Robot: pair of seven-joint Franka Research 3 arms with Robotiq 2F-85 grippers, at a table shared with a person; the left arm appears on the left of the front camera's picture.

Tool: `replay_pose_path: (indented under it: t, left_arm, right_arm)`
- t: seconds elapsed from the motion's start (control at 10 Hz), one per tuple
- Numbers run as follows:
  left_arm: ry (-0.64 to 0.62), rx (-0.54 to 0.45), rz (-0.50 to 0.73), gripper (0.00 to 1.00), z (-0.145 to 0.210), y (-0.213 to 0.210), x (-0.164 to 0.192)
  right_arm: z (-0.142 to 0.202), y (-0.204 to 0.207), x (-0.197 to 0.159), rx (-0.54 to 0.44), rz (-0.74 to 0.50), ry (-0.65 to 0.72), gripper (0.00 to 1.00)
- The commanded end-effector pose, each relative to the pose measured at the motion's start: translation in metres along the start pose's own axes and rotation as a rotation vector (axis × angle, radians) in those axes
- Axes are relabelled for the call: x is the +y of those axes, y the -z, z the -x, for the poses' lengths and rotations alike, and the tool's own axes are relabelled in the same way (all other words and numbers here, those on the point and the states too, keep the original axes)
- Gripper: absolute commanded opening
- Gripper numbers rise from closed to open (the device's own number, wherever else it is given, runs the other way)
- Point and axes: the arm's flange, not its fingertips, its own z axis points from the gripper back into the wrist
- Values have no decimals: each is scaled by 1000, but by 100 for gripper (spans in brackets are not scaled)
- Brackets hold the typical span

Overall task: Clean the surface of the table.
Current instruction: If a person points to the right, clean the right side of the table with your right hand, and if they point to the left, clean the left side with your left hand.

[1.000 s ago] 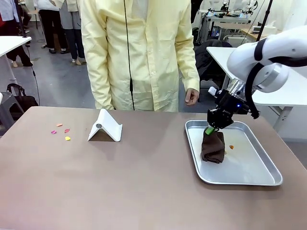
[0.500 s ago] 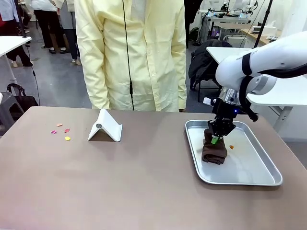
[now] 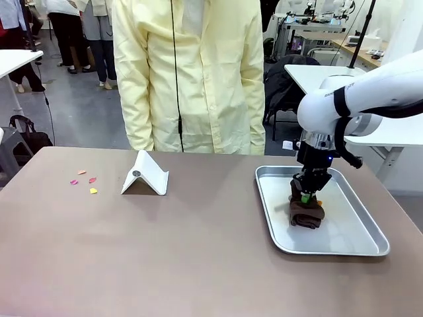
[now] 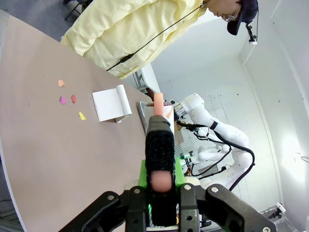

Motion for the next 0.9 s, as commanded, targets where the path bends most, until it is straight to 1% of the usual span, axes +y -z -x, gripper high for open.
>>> replay_pose_path:
  t: [0.0, 0.3, 0.5, 0.7, 0.8]
  left_arm:
    - [11, -13, 21, 22, 2, 2, -5]
    - [11, -13, 21, 22, 2, 2, -5]
    - [11, -13, 21, 22, 2, 2, -5]
    - [11, -13, 21, 22, 2, 2, -5]
    - [11, -13, 21, 22, 2, 2, -5]
  right_arm:
    - [20, 17, -13, -15, 20, -5, 6]
    - [42, 25, -36, -56, -20, 11, 6]
    - [51, 19, -41, -228, -105, -37, 6]
    - [67, 16, -53, -457, -267, -107, 6]
    - [79, 16, -61, -559, -372, -143, 6]
